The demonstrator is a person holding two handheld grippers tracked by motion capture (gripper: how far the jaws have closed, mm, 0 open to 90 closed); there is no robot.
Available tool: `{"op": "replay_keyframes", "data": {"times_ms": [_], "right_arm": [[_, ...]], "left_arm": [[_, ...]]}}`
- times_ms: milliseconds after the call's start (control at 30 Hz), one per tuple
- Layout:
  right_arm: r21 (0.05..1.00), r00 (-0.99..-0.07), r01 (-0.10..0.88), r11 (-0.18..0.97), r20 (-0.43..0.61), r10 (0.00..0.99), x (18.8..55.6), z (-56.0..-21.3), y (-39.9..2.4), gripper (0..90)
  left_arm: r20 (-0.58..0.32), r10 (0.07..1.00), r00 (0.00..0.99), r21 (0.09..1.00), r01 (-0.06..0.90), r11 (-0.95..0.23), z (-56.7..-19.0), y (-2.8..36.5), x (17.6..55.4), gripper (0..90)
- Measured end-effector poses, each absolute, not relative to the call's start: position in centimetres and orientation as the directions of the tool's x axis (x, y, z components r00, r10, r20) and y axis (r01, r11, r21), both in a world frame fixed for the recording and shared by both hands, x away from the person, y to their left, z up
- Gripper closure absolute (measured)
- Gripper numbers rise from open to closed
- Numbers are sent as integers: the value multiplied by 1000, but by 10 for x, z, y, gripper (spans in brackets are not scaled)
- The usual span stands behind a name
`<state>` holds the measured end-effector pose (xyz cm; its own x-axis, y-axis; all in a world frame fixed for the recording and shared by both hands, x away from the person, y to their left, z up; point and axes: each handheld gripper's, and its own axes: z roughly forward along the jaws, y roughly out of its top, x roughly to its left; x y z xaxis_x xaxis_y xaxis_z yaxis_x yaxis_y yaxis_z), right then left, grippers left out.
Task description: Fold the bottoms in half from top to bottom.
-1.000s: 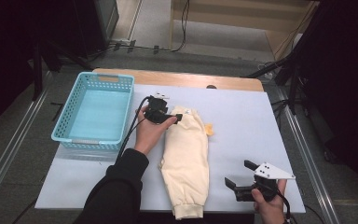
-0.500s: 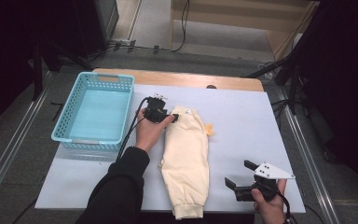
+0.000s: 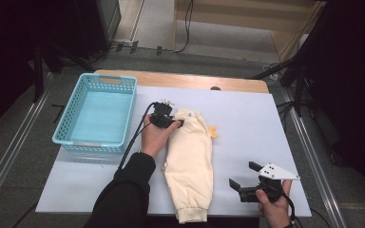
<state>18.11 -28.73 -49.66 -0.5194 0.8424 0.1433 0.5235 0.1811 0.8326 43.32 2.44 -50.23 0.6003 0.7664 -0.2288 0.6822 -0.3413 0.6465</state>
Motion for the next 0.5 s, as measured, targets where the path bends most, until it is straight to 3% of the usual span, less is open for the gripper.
{"op": "replay_keyframes", "data": {"times_ms": [500], "right_arm": [[842, -537, 510, 176, 153, 829, 224, -464, -269, 0]], "left_arm": [[-201, 771, 604, 636, 679, -367, -502, 23, 432, 588]]}}
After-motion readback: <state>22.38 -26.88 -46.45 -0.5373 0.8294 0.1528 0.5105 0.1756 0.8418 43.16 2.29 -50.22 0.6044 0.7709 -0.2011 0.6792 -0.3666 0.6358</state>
